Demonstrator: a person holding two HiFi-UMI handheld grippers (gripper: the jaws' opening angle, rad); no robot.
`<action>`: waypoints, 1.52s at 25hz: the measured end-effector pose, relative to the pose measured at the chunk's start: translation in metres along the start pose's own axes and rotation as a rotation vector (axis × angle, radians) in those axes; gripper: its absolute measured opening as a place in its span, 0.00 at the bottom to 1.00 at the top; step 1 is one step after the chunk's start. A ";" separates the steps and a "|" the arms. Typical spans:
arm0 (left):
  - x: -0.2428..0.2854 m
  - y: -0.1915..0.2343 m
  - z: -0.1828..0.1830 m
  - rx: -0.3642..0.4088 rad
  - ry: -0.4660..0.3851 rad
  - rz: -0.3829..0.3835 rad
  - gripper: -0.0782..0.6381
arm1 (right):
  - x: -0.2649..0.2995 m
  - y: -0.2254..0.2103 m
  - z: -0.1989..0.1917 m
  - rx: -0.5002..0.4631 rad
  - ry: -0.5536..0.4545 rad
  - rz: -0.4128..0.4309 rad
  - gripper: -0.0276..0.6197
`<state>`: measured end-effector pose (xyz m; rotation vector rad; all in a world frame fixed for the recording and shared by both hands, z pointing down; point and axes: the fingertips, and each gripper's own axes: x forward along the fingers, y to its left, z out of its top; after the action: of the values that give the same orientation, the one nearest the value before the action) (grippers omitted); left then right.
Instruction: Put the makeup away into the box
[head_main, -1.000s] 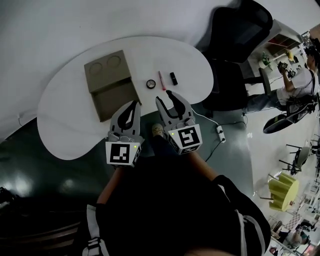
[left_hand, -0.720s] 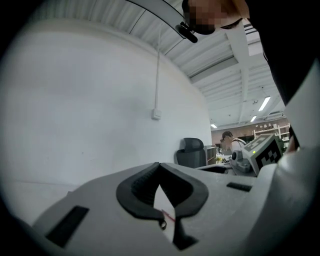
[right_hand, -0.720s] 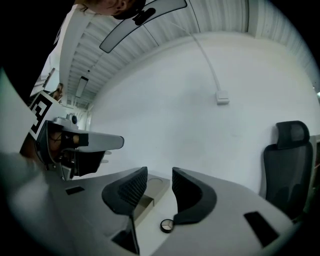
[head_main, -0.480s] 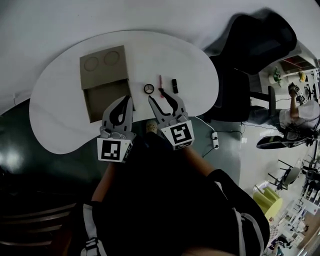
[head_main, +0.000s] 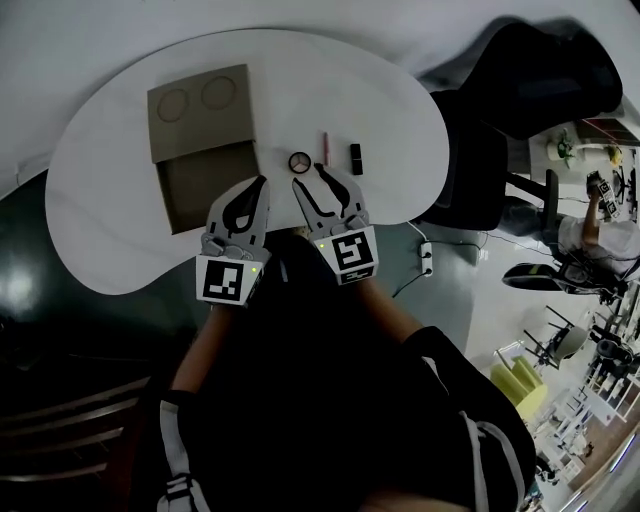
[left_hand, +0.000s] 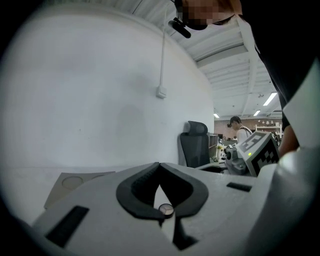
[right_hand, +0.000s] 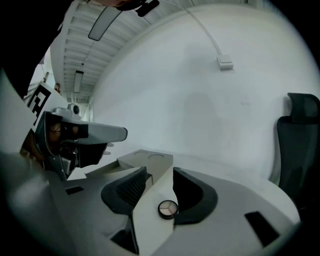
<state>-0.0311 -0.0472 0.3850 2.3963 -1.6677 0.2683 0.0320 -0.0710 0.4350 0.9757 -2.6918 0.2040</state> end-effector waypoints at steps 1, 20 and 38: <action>0.003 0.001 -0.003 -0.004 0.010 -0.010 0.11 | 0.004 -0.001 -0.007 0.007 0.017 -0.006 0.33; 0.036 0.016 -0.056 -0.047 0.140 -0.099 0.11 | 0.055 -0.018 -0.094 0.087 0.294 -0.048 0.43; 0.039 0.027 -0.064 -0.062 0.159 -0.108 0.11 | 0.069 -0.018 -0.133 0.052 0.551 -0.063 0.40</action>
<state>-0.0453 -0.0742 0.4589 2.3426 -1.4519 0.3733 0.0195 -0.0970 0.5833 0.8625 -2.1595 0.4584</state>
